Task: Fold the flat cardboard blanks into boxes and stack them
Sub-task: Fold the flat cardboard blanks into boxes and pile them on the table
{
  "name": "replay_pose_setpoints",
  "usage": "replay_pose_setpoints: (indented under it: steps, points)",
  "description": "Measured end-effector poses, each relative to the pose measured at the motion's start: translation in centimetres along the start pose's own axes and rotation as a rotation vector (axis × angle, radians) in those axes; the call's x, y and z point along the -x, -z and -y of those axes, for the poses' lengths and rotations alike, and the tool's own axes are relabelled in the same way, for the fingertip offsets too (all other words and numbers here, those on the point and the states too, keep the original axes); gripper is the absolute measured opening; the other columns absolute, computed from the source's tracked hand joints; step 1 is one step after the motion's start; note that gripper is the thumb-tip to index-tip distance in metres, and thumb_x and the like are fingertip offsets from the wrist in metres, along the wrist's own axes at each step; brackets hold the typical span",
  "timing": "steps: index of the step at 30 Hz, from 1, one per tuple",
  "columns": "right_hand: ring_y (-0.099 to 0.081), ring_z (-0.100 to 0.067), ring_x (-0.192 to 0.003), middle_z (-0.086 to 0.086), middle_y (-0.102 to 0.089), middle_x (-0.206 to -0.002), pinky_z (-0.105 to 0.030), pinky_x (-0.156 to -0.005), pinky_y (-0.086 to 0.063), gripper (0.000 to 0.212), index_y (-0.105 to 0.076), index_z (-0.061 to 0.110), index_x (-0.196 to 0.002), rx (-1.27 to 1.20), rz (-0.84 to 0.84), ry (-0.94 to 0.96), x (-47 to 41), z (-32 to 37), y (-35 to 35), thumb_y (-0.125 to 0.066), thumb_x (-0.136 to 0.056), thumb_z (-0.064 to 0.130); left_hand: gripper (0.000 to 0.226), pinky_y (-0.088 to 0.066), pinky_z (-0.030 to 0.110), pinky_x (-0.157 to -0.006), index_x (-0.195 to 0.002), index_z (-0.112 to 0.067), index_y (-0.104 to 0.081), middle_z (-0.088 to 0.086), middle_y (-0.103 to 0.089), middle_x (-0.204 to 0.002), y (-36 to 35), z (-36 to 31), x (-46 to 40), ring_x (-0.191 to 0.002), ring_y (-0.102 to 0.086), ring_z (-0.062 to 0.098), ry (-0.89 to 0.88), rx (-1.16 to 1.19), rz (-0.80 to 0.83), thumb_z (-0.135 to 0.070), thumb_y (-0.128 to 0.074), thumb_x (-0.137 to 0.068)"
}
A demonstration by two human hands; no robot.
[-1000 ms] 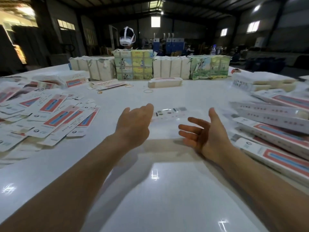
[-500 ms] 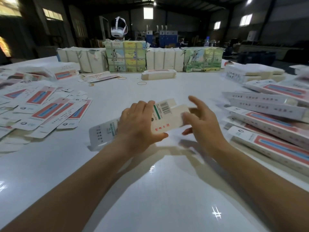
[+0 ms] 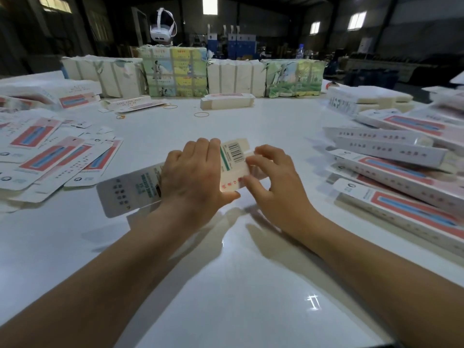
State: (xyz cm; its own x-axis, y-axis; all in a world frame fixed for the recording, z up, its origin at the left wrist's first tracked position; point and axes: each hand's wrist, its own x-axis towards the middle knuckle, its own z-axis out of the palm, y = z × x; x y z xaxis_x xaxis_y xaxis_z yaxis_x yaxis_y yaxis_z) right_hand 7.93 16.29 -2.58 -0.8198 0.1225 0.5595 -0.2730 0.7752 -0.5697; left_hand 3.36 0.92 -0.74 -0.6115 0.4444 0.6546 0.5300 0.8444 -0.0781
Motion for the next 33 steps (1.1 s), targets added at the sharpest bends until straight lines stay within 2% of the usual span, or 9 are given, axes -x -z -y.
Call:
replay_pose_setpoints:
  steps: [3, 6, 9, 12, 16, 19, 22, 25, 33]
  points:
    - [-0.045, -0.009, -0.12, 0.016, -0.044, -0.128, -0.026, -0.095, -0.043, 0.02, -0.071, 0.031, -0.083, -0.503, 0.034, -0.254, -0.5, 0.7, 0.4, -0.065, -0.085, 0.012, 0.087, -0.041, 0.039, -0.073, -0.125, -0.004, -0.048, 0.013, -0.056, -0.106, 0.2, -0.2, 0.0, -0.09, -0.052, 0.029, 0.015, -0.002, 0.012, -0.056, -0.078, -0.062]
    - [-0.06, -0.014, -0.098, 0.012, -0.054, -0.116, -0.029, -0.078, -0.046, 0.032, -0.066, 0.023, -0.055, -0.773, 0.099, -0.421, -0.9, 0.4, 0.9, -0.066, -0.081, 0.006, 0.086, -0.045, 0.038, -0.066, -0.117, 0.002, -0.055, 0.016, -0.06, -0.096, 0.2, -0.7, 0.0, -0.08, -0.057, 0.032, -0.039, 0.01, -0.017, -0.047, -0.086, -0.053]
    - [-0.064, -0.005, -0.083, 0.004, -0.06, -0.107, -0.018, -0.066, -0.049, 0.013, -0.076, 0.024, -0.069, -0.72, 0.199, -0.381, -0.7, 0.1, 1.3, -0.07, -0.077, 0.016, 0.078, -0.046, 0.037, -0.062, -0.11, 0.001, -0.06, 0.015, -0.063, -0.09, 0.2, -0.5, 0.1, -0.075, -0.059, 0.033, -0.077, 0.009, 0.006, -0.043, -0.087, -0.052]
    - [-0.064, 0.004, -0.076, 0.012, -0.071, -0.096, -0.009, -0.063, -0.045, 0.016, -0.075, 0.041, -0.081, -0.628, 0.319, -0.293, -0.6, 0.2, 1.8, -0.066, -0.071, 0.032, 0.057, -0.046, 0.036, -0.054, -0.101, -0.004, -0.064, 0.012, -0.064, -0.085, 0.1, 0.1, 0.3, -0.068, -0.06, 0.032, -0.082, 0.043, 0.04, -0.038, -0.086, -0.06]
    - [-0.061, -0.004, -0.079, 0.006, -0.064, -0.106, -0.018, -0.069, -0.048, 0.026, -0.061, 0.032, -0.099, -0.482, 0.017, -0.288, -0.4, 0.0, 1.4, -0.075, -0.077, 0.032, 0.054, -0.046, 0.033, -0.052, -0.105, -0.007, -0.063, 0.01, -0.064, -0.088, 0.0, 0.5, 0.4, -0.07, -0.06, 0.031, -0.058, 0.036, 0.038, -0.041, -0.081, -0.068]
    - [-0.053, -0.001, -0.072, 0.008, -0.056, -0.094, -0.013, -0.069, -0.044, 0.023, -0.058, 0.031, -0.099, -0.351, -0.266, -0.199, 0.0, 0.2, 1.3, -0.071, -0.083, 0.023, 0.05, -0.047, 0.033, -0.049, -0.101, -0.005, -0.064, 0.011, -0.063, -0.083, 0.1, 0.9, 0.3, -0.065, -0.06, 0.031, -0.024, -0.018, 0.033, -0.038, -0.081, -0.069]
    - [-0.059, -0.01, -0.07, 0.002, -0.064, -0.082, -0.029, -0.071, -0.051, 0.017, -0.071, 0.019, -0.102, -0.429, -0.15, -0.227, 0.5, 1.0, 0.4, -0.068, -0.085, 0.016, 0.047, -0.044, 0.027, -0.046, -0.093, -0.005, -0.066, 0.01, -0.063, -0.076, -0.2, 0.7, 0.2, -0.056, -0.058, 0.028, -0.015, -0.126, -0.023, -0.035, -0.085, -0.064]
    - [-0.062, -0.011, -0.069, -0.003, -0.067, -0.085, -0.021, -0.061, -0.053, 0.015, -0.072, 0.017, -0.099, -0.545, -0.062, -0.247, 0.8, 1.8, -0.4, -0.065, -0.086, 0.012, 0.053, -0.045, 0.026, -0.049, -0.098, -0.003, -0.067, 0.01, -0.066, -0.079, -0.7, 0.0, 0.1, -0.061, -0.061, 0.025, -0.026, -0.223, -0.131, -0.041, -0.083, -0.064]
    - [-0.07, -0.017, -0.082, -0.003, -0.069, -0.097, -0.027, -0.071, -0.058, 0.018, -0.06, 0.016, -0.108, -0.737, -0.301, -0.302, 0.6, 1.6, -0.1, -0.061, -0.091, 0.008, 0.064, -0.048, 0.039, -0.074, -0.117, 0.0, -0.054, 0.017, -0.062, -0.106, -1.6, -1.7, -0.4, -0.088, -0.059, 0.034, 0.078, -0.061, -0.26, -0.035, -0.078, -0.069]
